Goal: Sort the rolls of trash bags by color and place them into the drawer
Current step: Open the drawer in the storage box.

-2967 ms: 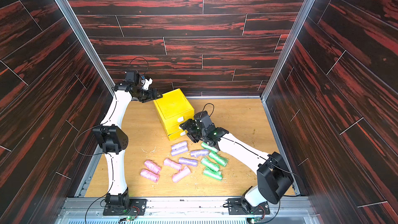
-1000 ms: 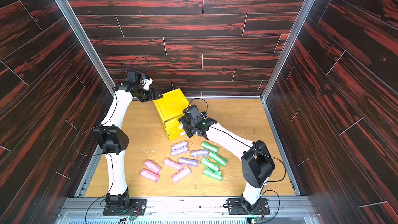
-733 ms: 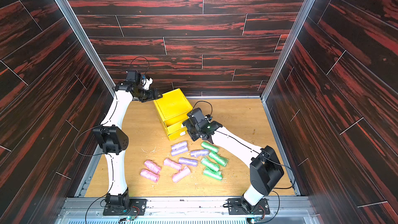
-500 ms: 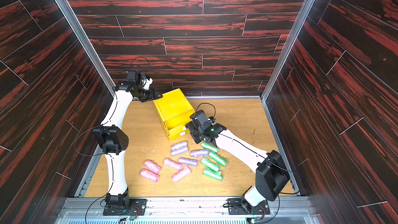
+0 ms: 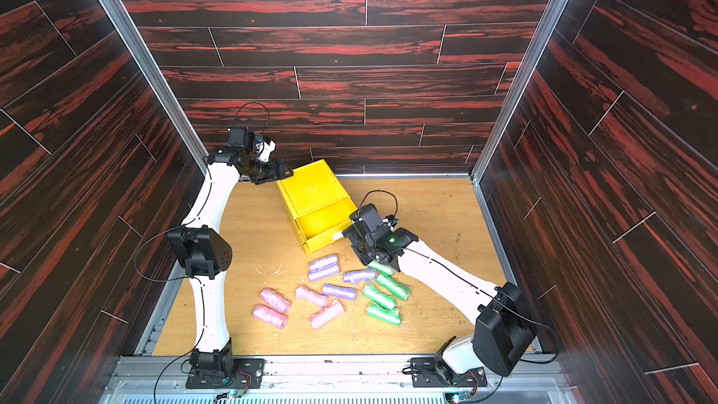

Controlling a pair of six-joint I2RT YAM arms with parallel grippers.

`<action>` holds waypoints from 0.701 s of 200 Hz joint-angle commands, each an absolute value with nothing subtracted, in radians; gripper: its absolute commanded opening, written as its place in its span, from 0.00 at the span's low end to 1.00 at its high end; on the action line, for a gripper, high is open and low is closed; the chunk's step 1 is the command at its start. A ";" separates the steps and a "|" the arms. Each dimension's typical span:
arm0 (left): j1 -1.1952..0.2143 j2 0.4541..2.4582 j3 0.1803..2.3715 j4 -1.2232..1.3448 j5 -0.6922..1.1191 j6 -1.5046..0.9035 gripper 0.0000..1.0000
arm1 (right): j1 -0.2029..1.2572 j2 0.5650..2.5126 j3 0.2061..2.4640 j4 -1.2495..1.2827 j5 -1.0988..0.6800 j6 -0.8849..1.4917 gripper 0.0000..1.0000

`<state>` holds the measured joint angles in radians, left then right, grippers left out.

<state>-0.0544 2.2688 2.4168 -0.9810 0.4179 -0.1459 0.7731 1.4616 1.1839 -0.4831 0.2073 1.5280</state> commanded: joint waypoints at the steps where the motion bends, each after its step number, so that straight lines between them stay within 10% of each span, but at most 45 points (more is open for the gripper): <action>1: -0.061 2.254 2.398 -1.085 0.360 -0.120 0.83 | 0.773 1.446 1.169 -0.537 0.227 1.516 0.72; 140: -0.068 2.249 2.391 -1.085 0.350 -0.120 0.83 | 0.774 1.401 1.190 -0.571 0.267 1.493 0.73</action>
<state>-0.0612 2.2642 2.4168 -0.9829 0.3943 -0.1459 0.7731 1.4147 1.1667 -0.5369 0.2478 1.5150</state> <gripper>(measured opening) 0.828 0.725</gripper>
